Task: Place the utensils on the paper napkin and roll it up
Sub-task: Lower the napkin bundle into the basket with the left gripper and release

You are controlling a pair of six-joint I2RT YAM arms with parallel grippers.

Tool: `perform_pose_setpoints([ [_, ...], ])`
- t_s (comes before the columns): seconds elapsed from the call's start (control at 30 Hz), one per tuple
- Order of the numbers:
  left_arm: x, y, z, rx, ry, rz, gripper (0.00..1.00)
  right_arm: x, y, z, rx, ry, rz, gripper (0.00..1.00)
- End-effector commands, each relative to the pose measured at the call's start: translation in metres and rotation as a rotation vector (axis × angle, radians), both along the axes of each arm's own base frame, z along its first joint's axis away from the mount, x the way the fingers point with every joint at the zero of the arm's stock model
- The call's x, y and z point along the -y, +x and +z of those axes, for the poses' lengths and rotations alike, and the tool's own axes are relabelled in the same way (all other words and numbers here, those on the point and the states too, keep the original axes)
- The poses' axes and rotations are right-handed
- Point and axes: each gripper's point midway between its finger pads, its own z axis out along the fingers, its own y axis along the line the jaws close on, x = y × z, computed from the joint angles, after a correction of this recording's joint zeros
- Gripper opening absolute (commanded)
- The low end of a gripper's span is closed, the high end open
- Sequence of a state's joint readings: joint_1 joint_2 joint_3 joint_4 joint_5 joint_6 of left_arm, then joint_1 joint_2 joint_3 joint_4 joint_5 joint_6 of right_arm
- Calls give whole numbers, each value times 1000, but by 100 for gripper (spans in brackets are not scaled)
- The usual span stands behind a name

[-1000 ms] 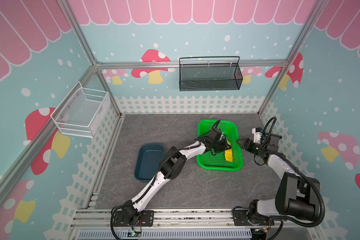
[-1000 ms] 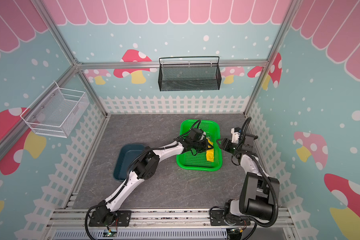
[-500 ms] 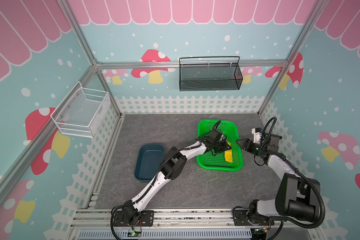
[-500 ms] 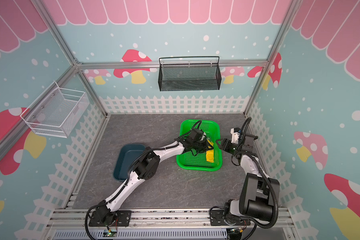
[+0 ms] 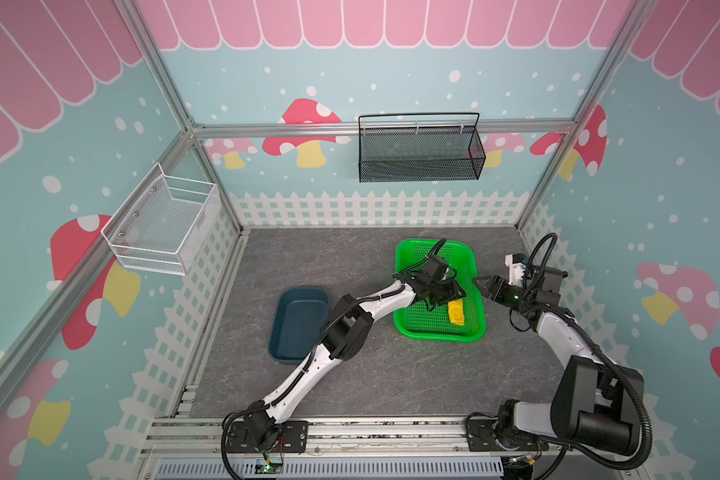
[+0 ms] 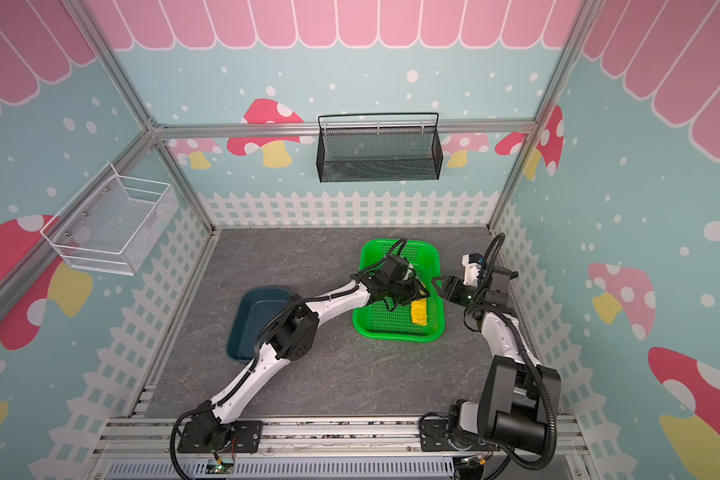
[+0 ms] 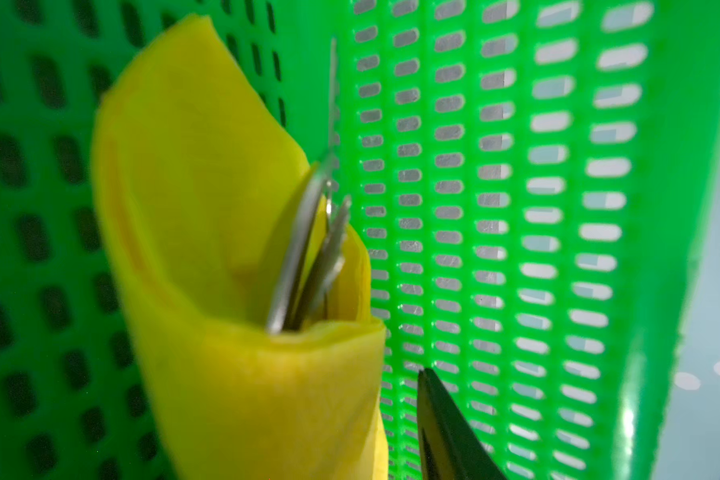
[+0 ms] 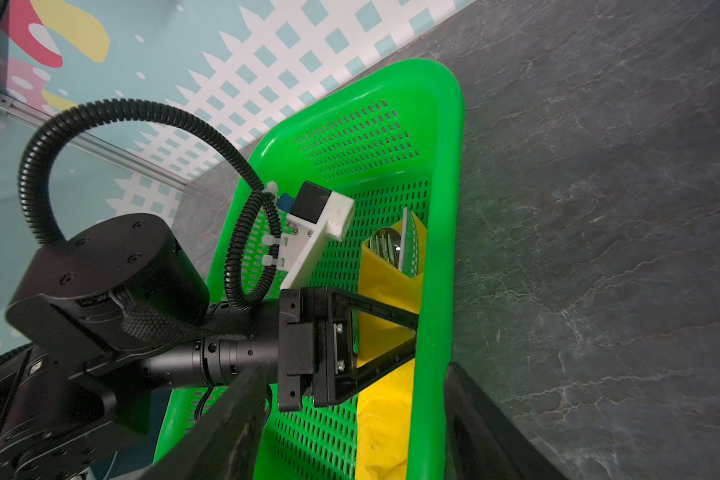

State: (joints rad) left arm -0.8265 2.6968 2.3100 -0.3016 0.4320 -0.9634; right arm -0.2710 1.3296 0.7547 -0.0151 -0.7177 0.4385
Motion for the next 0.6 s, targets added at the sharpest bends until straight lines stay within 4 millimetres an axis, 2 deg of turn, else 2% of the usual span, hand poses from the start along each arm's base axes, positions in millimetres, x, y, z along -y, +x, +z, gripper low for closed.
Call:
perform_pose_setpoints([
  [0.0,-19,-4,-23,-26,131,32,47,-4,-5,5,9,10,15,70],
  [0.57,-30,-6,-25,-45,206,24,63,-6,-6,9,14,27,19,70],
])
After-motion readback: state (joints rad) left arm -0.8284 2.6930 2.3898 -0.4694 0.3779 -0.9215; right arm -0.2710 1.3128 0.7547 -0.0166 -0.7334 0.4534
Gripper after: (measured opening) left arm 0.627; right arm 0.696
